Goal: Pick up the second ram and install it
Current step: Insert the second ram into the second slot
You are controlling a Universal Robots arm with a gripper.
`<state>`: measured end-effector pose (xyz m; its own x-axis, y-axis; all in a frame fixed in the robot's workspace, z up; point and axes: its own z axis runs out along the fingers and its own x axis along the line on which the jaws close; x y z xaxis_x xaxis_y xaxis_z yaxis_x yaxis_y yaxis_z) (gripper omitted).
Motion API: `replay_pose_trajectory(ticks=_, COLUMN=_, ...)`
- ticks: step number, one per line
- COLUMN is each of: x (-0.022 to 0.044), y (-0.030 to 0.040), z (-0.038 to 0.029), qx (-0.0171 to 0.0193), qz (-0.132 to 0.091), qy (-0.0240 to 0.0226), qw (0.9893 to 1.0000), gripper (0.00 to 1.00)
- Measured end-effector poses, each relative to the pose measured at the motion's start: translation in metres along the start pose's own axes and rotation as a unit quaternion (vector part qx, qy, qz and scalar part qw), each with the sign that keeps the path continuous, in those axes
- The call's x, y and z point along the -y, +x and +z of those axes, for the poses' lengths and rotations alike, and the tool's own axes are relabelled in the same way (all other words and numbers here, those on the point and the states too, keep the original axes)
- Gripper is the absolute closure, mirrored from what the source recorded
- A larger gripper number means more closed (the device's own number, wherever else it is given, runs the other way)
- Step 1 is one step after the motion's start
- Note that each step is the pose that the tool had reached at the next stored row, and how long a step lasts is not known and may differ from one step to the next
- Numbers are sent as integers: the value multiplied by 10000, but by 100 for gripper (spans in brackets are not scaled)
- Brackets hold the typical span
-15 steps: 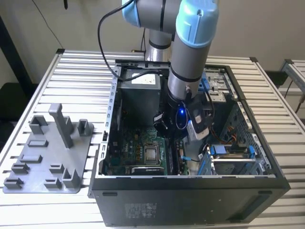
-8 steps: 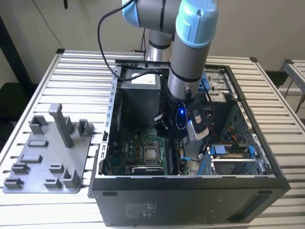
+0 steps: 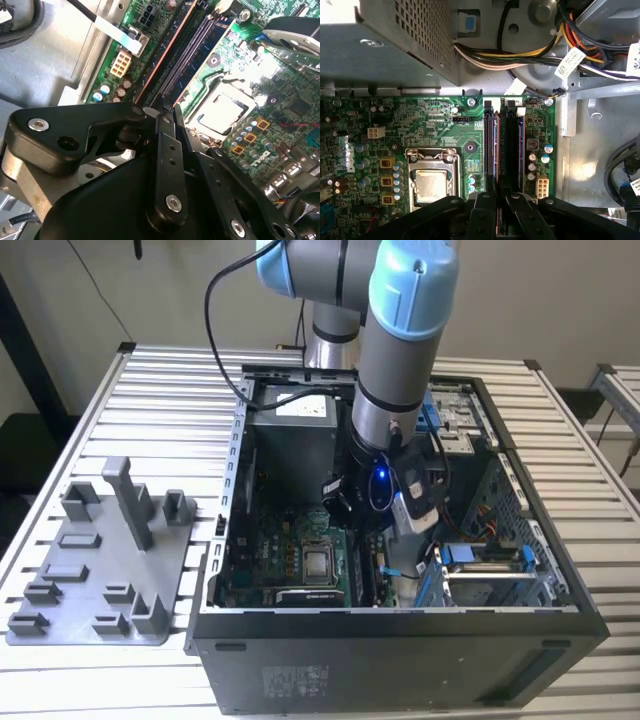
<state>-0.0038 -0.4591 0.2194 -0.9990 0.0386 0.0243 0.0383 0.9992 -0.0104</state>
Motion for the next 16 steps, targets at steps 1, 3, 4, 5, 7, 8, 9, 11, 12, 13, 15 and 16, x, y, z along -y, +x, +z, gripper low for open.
replay_pose_trajectory(ticks=1, x=0, y=0, z=-2, qx=0, qz=-5, qy=5, qw=10000, gripper=86)
replay_pose_trajectory(ticks=3, x=0, y=0, z=-2, qx=1, qz=-15, qy=7, qw=10000, gripper=86)
replay_pose_trajectory(ticks=4, x=-1, y=0, z=-3, qx=1, qz=-23, qy=8, qw=10000, gripper=86)
replay_pose_trajectory(ticks=5, x=-3, y=1, z=-3, qx=1, qz=-31, qy=9, qw=10000, gripper=86)
replay_pose_trajectory(ticks=7, x=-7, y=1, z=-3, qx=2, qz=-48, qy=8, qw=10000, gripper=86)
replay_pose_trajectory(ticks=8, x=-8, y=1, z=-3, qx=2, qz=-61, qy=9, qw=10000, gripper=86)
replay_pose_trajectory(ticks=9, x=-10, y=1, z=-3, qx=3, qz=-76, qy=9, qw=10000, gripper=86)
replay_pose_trajectory(ticks=11, x=-11, y=1, z=-3, qx=3, qz=-102, qy=10, qw=9999, gripper=86)
replay_pose_trajectory(ticks=12, x=-11, y=1, z=-3, qx=3, qz=-114, qy=10, qw=9999, gripper=86)
replay_pose_trajectory(ticks=13, x=-11, y=1, z=-3, qx=4, qz=-132, qy=11, qw=9999, gripper=86)
replay_pose_trajectory(ticks=15, x=-12, y=0, z=-3, qx=5, qz=-188, qy=11, qw=9998, gripper=86)
replay_pose_trajectory(ticks=16, x=-13, y=0, z=0, qx=6, qz=-225, qy=9, qw=9997, gripper=86)
